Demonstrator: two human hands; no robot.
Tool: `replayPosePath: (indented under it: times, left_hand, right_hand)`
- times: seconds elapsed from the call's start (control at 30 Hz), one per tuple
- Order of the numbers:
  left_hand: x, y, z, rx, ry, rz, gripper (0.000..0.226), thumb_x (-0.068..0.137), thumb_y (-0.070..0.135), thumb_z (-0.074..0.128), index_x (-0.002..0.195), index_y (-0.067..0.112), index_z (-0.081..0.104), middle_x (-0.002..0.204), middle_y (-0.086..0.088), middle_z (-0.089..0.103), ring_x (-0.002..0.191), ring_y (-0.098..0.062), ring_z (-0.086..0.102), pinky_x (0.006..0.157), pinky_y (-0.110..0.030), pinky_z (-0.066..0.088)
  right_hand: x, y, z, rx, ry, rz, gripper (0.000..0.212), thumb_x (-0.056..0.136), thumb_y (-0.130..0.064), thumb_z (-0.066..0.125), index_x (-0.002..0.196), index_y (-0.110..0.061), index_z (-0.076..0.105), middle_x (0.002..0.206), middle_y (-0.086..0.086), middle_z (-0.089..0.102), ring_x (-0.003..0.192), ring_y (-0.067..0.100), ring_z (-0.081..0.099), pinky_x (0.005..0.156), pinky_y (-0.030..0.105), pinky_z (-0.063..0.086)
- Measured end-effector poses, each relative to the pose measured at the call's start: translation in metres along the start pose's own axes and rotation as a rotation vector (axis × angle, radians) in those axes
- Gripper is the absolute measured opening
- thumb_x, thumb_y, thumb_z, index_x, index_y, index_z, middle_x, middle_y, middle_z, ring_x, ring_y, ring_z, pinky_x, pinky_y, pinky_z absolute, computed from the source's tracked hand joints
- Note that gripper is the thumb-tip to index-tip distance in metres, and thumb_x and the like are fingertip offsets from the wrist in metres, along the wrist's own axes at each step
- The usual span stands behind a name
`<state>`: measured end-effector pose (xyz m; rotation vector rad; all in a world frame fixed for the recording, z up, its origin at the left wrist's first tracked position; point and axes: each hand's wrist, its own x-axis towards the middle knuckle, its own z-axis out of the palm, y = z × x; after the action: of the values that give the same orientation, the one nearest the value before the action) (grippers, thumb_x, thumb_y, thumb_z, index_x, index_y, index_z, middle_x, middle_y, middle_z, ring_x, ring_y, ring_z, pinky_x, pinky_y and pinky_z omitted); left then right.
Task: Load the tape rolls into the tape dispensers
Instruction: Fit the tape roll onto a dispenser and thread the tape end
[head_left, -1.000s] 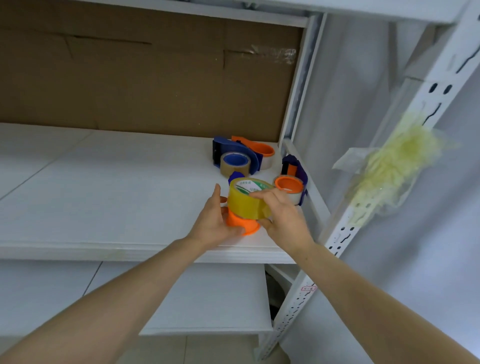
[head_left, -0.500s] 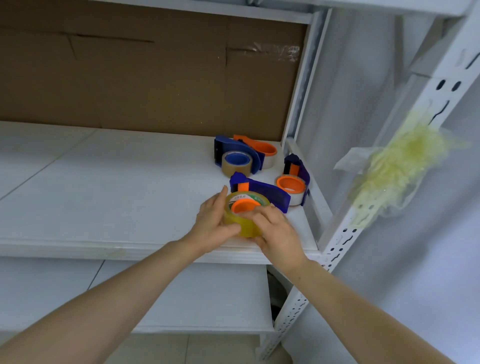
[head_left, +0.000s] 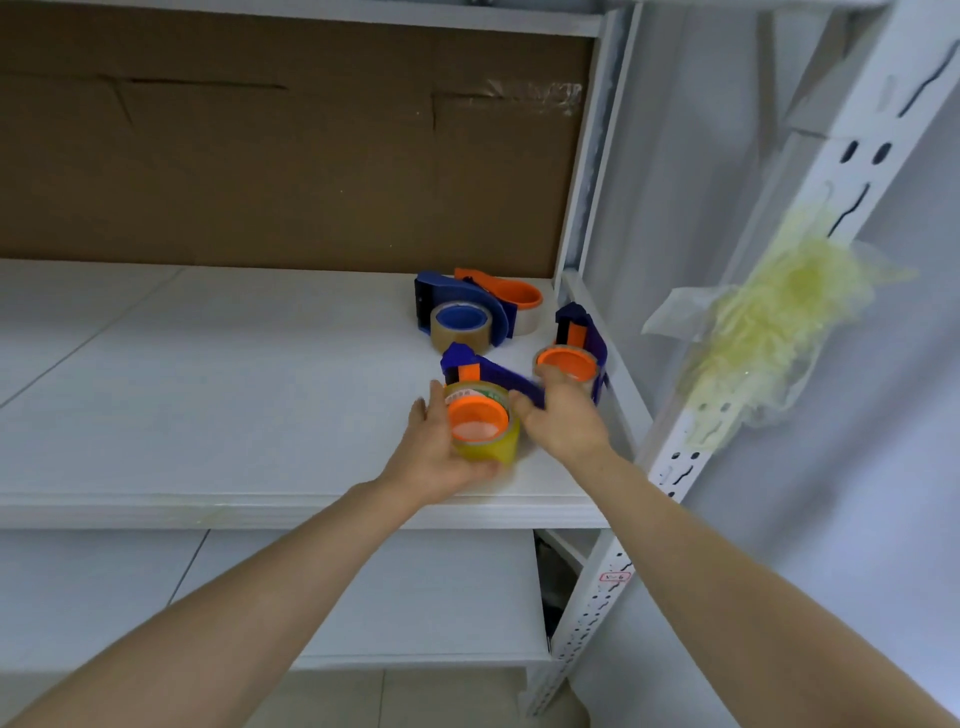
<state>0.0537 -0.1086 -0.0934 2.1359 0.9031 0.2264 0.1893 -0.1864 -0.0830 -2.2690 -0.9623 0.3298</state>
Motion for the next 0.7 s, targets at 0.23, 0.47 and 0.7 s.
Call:
replayPosePath:
  times: [0.23, 0.47, 0.7]
  left_hand:
    - [-0.01, 0.002, -0.003, -0.457, -0.022, 0.007, 0.092, 0.08, 0.028, 0.071, 0.15, 0.018, 0.012, 0.14, -0.002, 0.04, 0.127, -0.015, 0.04, 0.101, -0.025, 0.034]
    - [-0.014, 0.027, -0.024, -0.969, 0.208, -0.059, 0.06, 0.085, 0.007, 0.053, 0.141, 0.015, 0.035, 0.134, -0.007, 0.047, 0.124, -0.022, 0.046, 0.102, -0.031, 0.04]
    - [-0.027, 0.033, -0.02, -0.94, 0.06, 0.07, 0.023, 0.089, 0.007, 0.054, 0.104, 0.019, 0.066, 0.108, -0.01, 0.069, 0.104, -0.024, 0.063, 0.092, -0.033, 0.05]
  right_hand:
    - [-0.011, -0.012, 0.016, 0.111, -0.088, 0.148, 0.035, 0.083, -0.033, 0.064, 0.106, -0.011, 0.05, 0.105, 0.011, 0.061, 0.098, 0.03, 0.062, 0.08, 0.041, 0.054]
    - [-0.027, -0.019, 0.019, 1.097, -0.124, 0.399, 0.019, 0.092, -0.006, 0.053, 0.109, -0.004, 0.06, 0.09, 0.015, 0.068, 0.077, 0.025, 0.067, 0.061, 0.035, 0.059]
    - [-0.033, -0.03, 0.02, 1.128, -0.171, 0.415, 0.029, 0.092, -0.017, 0.055, 0.114, 0.001, 0.059, 0.089, 0.017, 0.068, 0.071, 0.024, 0.067, 0.06, 0.032, 0.057]
